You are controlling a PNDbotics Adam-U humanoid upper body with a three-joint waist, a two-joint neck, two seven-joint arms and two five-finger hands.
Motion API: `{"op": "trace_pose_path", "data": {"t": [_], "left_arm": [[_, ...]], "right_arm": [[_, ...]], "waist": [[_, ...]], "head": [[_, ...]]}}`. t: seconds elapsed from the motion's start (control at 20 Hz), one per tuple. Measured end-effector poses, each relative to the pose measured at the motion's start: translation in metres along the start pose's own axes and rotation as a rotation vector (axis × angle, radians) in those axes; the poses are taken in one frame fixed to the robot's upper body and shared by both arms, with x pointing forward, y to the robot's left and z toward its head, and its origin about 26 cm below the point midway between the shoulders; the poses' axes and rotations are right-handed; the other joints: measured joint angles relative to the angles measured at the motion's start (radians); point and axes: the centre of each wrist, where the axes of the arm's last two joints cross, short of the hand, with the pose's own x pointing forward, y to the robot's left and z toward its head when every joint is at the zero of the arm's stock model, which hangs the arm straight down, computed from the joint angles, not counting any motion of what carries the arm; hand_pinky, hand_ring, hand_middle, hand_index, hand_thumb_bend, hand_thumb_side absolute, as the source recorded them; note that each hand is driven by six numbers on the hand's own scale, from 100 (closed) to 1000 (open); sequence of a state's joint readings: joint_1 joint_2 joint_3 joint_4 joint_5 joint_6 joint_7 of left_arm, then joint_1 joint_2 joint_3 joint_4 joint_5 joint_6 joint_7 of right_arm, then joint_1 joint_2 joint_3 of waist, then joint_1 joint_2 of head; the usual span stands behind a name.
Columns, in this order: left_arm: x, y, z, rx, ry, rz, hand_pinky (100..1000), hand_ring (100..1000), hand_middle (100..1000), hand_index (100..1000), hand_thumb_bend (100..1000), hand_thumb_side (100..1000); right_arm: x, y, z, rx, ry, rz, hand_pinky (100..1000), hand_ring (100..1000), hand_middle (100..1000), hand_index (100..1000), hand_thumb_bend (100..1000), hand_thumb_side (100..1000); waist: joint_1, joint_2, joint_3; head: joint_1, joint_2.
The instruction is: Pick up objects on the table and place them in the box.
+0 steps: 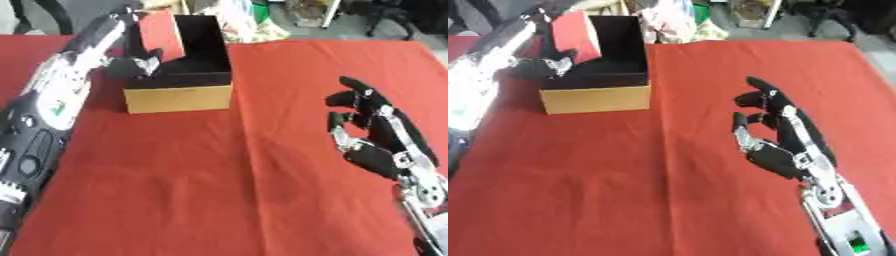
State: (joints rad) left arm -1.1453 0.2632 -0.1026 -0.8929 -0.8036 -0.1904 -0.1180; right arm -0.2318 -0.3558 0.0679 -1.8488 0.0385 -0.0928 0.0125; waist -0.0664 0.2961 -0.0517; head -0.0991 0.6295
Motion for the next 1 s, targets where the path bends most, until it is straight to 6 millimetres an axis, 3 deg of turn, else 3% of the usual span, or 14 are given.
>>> {"op": "trace_pose_path", "data": {"t": [0.25,0.7,1.0], "left_arm": [[0.000,0.000,0.000,0.016,0.003,-0.032,857,1000,1000,1000,463,465],[0.000,0.002,0.000,0.031,0.002,-0.049,852,1000,1000,1000,415,449],[0.005,0.027,0.012,0.102,-0.098,0.030,835,1000,987,990,370,381]], "right_arm": [[0.000,0.000,0.000,0.000,0.001,0.000,636,797,693,941,100,207],[-0.001,0.000,0.001,-0.001,0.004,0.000,636,797,693,941,100,208],[-0.004,-0.001,0.004,-0.008,0.019,0.001,636,797,693,942,100,208]], "waist": [[0.000,0.000,0.003],[0.001,0.000,0.004],[0.002,-0.002,0.029]], "head": [[-0.001,0.000],[-0.005,-0.005],[-0.020,-0.008]]}}
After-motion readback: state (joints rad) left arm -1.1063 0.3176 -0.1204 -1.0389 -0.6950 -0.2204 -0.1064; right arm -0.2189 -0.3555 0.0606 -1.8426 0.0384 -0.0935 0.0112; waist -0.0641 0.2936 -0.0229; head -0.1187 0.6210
